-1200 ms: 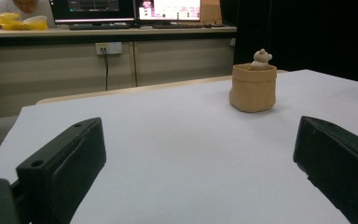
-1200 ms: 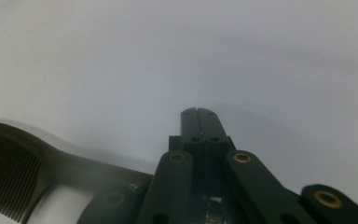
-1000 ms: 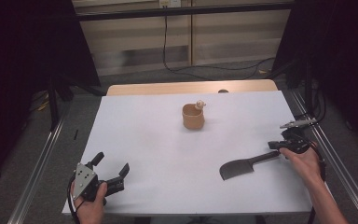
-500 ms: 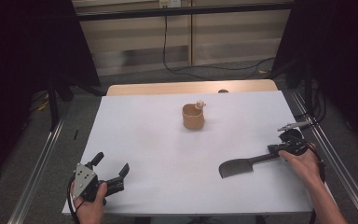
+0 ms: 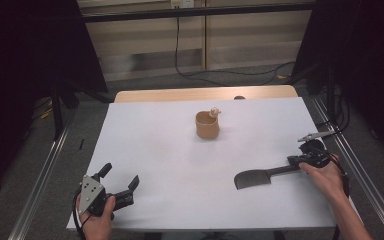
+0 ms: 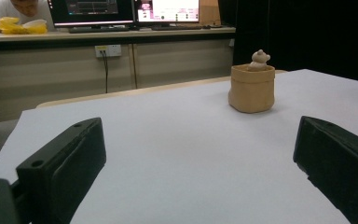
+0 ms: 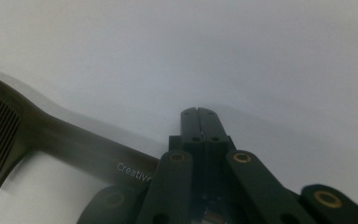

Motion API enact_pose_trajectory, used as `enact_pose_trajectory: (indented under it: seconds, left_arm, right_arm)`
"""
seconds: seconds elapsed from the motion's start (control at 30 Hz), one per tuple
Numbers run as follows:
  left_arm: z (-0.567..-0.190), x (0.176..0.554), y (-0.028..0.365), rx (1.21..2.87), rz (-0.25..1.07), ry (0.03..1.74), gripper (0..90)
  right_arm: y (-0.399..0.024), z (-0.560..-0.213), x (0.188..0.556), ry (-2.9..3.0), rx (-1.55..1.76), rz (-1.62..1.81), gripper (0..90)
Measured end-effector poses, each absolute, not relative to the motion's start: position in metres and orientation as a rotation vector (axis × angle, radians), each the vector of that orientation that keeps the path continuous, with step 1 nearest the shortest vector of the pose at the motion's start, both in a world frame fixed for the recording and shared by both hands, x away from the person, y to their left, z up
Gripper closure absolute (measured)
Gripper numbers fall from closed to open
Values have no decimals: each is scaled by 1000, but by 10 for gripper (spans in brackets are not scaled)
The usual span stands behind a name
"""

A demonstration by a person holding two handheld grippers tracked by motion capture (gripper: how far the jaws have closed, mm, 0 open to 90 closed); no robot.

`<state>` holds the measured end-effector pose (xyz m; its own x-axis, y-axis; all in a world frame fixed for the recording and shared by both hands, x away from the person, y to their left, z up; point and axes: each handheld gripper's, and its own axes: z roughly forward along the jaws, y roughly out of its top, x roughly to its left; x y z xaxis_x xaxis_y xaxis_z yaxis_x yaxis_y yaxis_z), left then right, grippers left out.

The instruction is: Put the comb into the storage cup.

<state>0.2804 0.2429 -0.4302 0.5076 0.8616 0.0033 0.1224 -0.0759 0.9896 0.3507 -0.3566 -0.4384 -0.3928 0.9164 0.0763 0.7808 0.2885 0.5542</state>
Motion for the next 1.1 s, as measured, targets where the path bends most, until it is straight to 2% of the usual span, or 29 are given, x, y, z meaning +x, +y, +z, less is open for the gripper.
enact_pose_trajectory:
  seconds: [1.1]
  left_arm:
    - [-430,280,243,1540,763,881,24]
  right_arm:
    - [-354,-438,333,2333,1503,750,900]
